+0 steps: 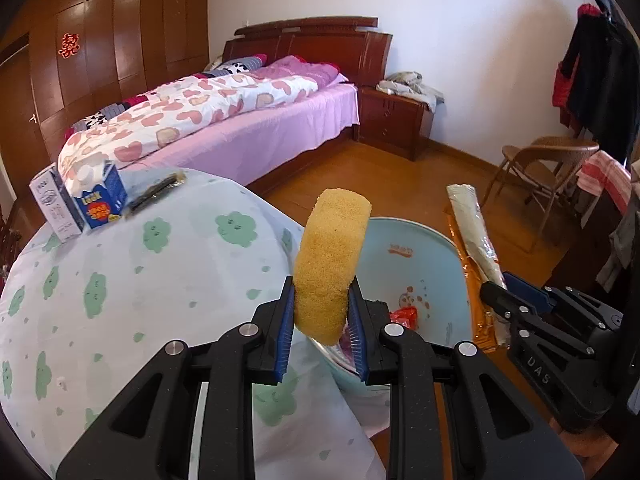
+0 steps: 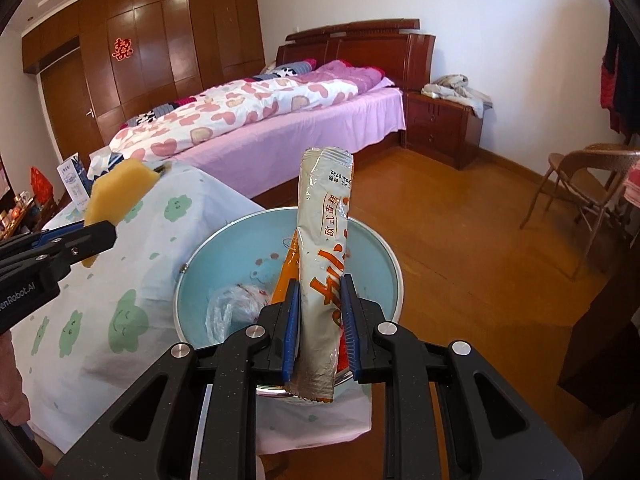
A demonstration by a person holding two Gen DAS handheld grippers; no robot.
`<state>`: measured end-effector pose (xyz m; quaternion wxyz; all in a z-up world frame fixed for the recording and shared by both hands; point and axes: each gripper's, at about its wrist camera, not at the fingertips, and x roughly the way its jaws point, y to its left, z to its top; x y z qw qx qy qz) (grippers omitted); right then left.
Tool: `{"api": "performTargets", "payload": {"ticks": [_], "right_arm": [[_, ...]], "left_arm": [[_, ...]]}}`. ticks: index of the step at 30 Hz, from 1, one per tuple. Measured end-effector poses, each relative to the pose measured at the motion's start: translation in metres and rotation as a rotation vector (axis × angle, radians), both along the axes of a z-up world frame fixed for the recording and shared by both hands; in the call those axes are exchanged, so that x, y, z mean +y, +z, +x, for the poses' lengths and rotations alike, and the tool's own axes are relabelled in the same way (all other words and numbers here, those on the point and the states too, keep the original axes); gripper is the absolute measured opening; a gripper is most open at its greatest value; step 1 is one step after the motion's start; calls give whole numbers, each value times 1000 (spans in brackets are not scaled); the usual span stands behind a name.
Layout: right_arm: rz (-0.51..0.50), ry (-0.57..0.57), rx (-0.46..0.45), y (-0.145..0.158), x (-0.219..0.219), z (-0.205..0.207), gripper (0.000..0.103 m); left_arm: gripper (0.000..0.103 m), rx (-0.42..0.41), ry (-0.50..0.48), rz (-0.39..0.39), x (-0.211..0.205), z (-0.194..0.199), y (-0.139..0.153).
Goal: Collect trash
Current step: 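Carry the snack wrapper and yellow sponge over the light blue bin with both tools, then open both tools over the bin to drop the wrapper and sponge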
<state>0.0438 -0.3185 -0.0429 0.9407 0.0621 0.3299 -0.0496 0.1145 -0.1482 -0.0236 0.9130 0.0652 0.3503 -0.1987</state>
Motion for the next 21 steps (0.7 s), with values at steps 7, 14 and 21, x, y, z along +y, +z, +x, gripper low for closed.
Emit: {"api": "performTargets", "payload": {"ticks": [7, 14, 21], "right_arm": [[19, 6, 26, -14, -5, 10, 21], [22, 12, 60, -26, -6, 27, 22], [17, 26, 92, -38, -5, 39, 22]], "left_arm": [[25, 33, -12, 25, -22, 8, -15], [25, 65, -7, 40, -31, 17, -28], [25, 88, -3, 47, -40, 26, -36]]}}
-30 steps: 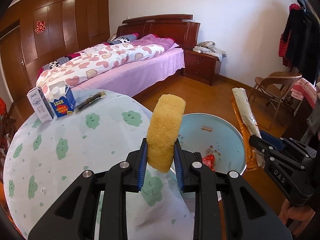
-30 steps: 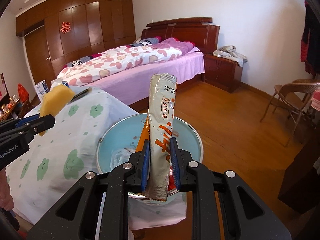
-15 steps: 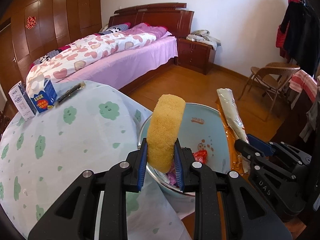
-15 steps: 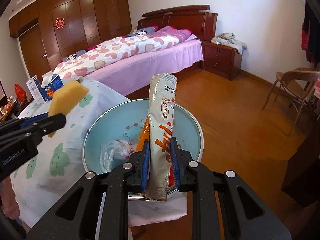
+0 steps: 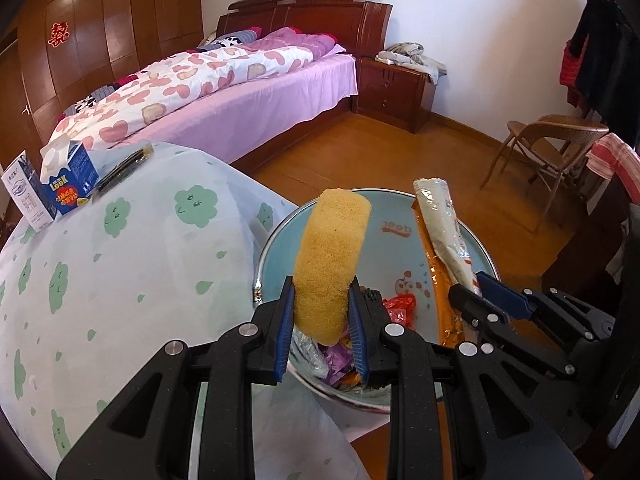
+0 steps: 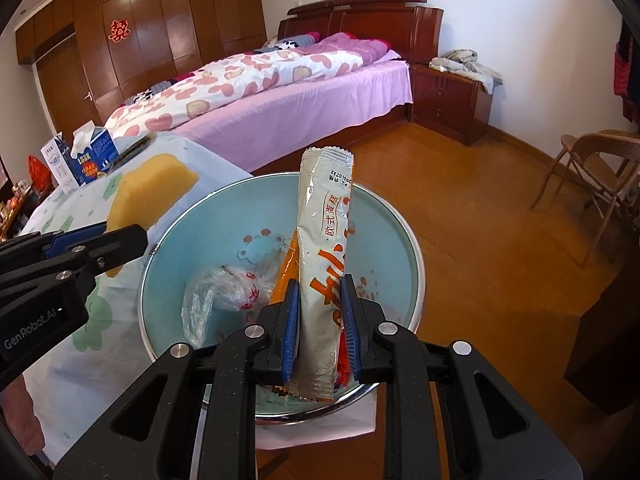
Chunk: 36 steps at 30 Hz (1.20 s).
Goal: Collect trash
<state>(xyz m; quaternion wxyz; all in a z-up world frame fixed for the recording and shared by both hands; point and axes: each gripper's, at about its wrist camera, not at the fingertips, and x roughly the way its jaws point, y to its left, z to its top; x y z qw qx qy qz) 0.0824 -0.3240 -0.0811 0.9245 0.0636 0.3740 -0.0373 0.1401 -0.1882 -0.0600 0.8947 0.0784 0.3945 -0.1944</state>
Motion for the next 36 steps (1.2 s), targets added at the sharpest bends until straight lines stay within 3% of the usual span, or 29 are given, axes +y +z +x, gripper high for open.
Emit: {"api": "performTargets", "payload": {"ticks": [10, 14, 17, 24, 28, 36], "right_arm": [[-2, 14, 10, -12, 1, 9, 25], [0, 16, 16, -14, 0, 12, 34], [8, 10, 1, -14, -1, 10, 36], [32, -42, -51, -5, -4, -1, 37], [42, -78, -77, 1, -5, -9, 43], [86, -110, -75, 8, -15, -13, 45]], "left_arm": [[25, 38, 10, 0, -6, 6, -11], [28, 36, 12, 1, -7, 7, -11], [40, 36, 22, 2, -6, 8, -12], [56, 29, 44, -4, 1, 7, -9], [59, 32, 50, -4, 3, 6, -6], [71, 34, 57, 20, 4, 4, -6]]}}
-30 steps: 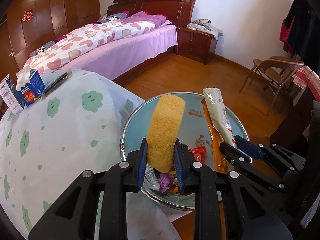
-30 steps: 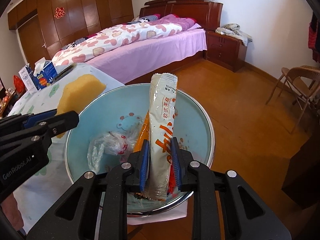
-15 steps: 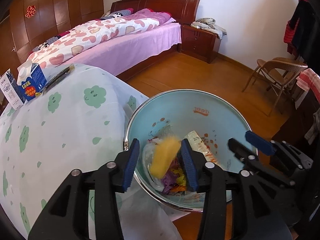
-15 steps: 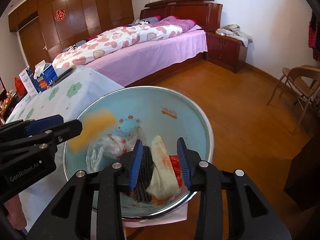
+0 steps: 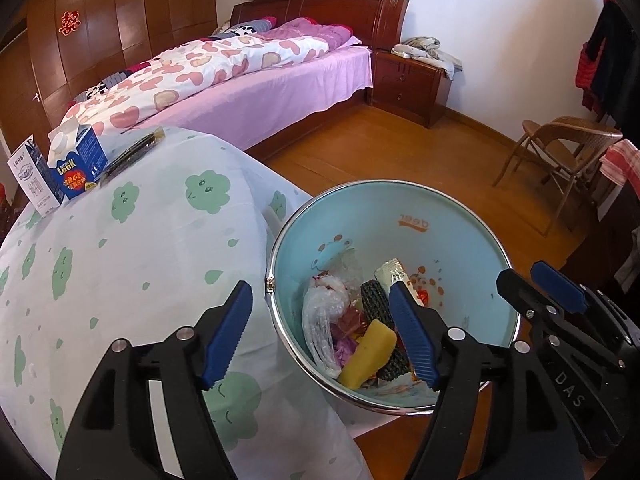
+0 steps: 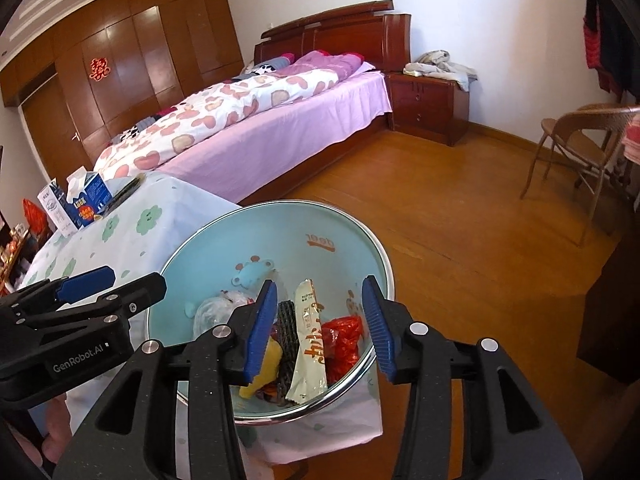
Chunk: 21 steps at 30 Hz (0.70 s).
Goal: Collect trash
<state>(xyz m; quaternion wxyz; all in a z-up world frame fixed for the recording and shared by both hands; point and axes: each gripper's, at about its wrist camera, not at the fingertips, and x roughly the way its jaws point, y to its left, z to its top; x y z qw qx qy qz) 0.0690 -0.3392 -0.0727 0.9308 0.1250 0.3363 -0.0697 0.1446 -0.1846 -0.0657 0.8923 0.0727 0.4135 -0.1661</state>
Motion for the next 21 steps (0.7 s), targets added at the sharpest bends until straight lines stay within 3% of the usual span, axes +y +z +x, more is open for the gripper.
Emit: {"api": "performTargets", "payload": {"ticks": [6, 11, 21], "right_arm": [[26, -39, 3, 1, -4, -5, 54], [34, -66, 2, 0, -7, -8, 69], [51, -98, 29, -1, -16, -9, 73]], "left_arm": [[81, 10, 8, 29, -1, 1, -5], [81, 28, 13, 51, -1, 2, -12], [85, 60, 23, 93, 0, 0, -18]]}}
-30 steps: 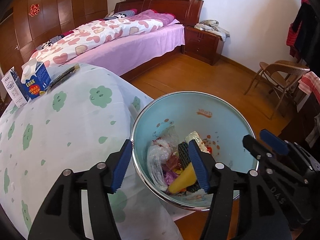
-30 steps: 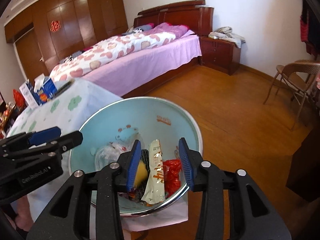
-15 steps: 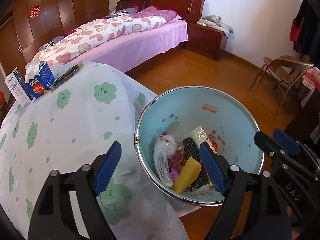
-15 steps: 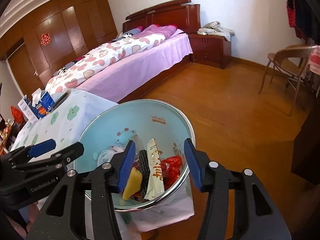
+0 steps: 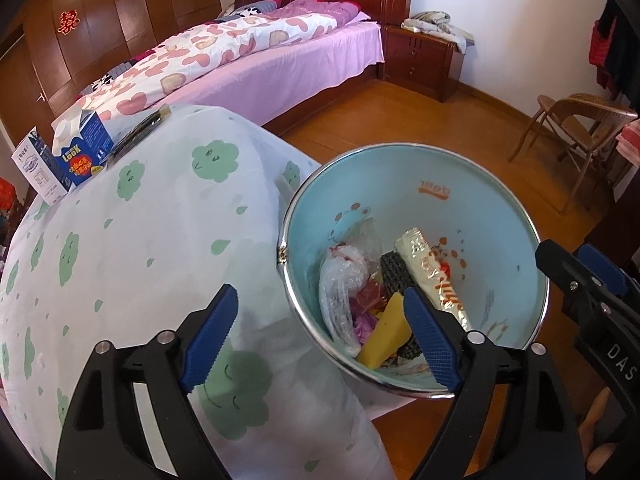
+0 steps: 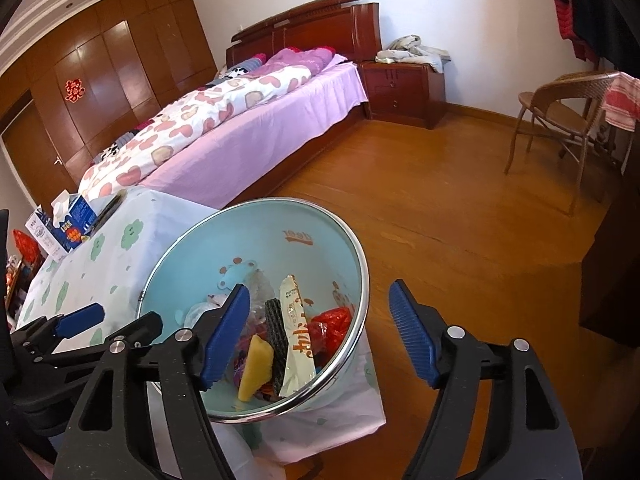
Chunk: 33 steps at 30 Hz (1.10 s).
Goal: Collect trash
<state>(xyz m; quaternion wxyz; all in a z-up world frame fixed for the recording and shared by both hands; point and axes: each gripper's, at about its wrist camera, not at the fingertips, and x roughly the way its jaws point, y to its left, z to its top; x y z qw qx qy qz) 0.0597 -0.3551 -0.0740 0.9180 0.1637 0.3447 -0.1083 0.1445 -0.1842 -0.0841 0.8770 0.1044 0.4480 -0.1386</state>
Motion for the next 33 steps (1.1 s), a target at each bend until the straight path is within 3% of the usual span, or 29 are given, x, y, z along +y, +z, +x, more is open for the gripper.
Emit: {"api": "performTargets", "payload": {"ticks": [10, 21, 33], "right_arm": [[18, -2, 42, -5, 0, -7, 84], [23, 21, 53, -4, 19, -29, 84], [-16, 58, 11, 22, 53, -58, 84]], "left_arm": [[88, 11, 2, 25, 14, -13, -5], [90, -12, 2, 25, 36, -42, 5], [93, -53, 5, -24, 61, -75, 27]]}}
